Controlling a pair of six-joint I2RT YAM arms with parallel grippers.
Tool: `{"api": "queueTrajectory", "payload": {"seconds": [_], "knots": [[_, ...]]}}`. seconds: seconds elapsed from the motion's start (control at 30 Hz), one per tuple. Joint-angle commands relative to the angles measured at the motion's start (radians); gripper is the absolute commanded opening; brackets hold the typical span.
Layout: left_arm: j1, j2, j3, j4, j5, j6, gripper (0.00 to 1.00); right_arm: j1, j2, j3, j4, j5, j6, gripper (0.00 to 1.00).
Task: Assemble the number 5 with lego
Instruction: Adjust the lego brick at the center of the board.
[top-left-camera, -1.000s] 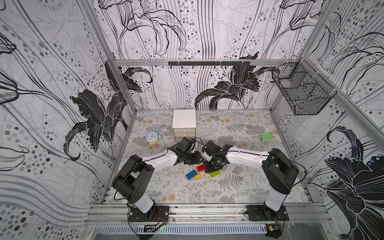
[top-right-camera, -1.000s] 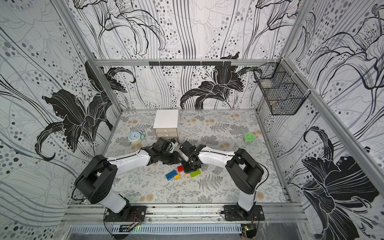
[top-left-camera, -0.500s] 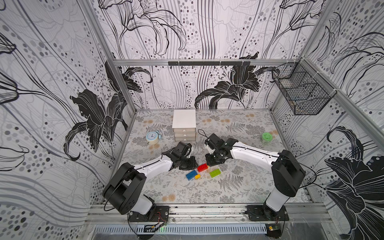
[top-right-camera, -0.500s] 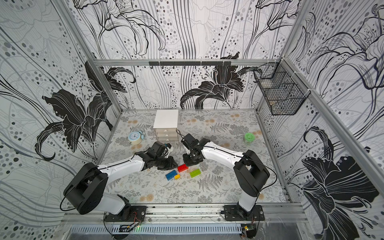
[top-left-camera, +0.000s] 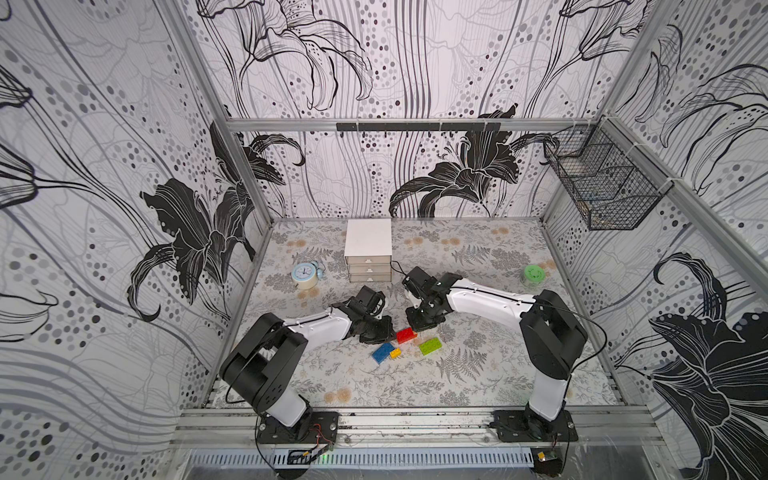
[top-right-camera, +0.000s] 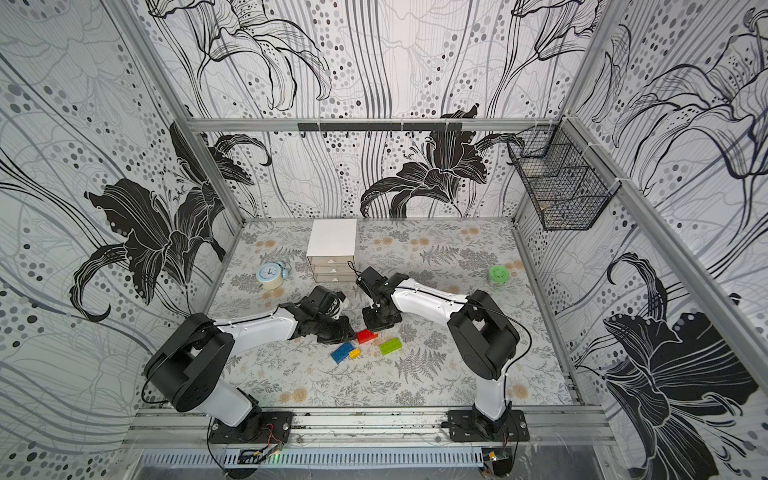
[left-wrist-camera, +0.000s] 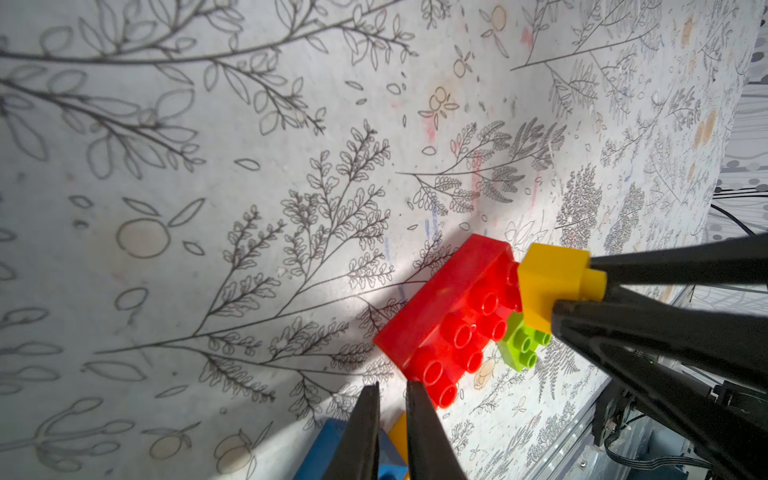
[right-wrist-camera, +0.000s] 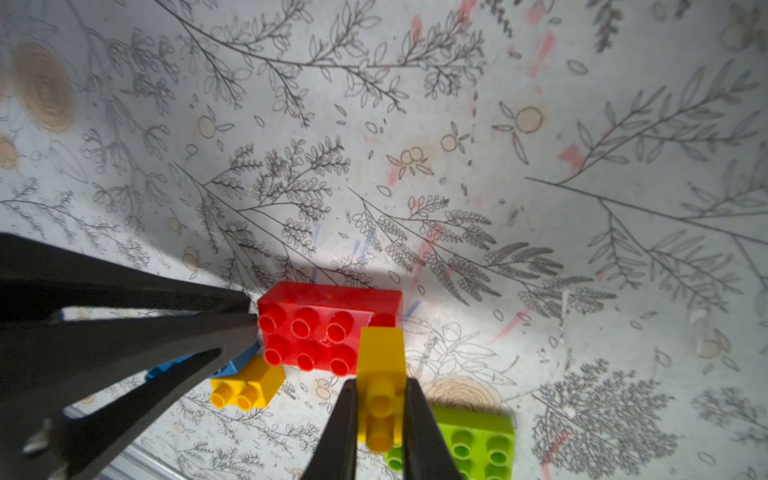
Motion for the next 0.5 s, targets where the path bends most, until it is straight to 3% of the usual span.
{"api": "queueTrajectory", "payload": {"seconds": [0.0,0.47], "knots": [[-0.006,0.018,0.030,0.038,0.011,0.013,0.17,0.002,0.027,0.038,-0.047,0.011,-0.020,0.16],[-0.006,0.037,0.050,0.031,0.016,0.025,0.17,0.020,0.091,0.092,-0.140,0.078,0.002,0.16]]}}
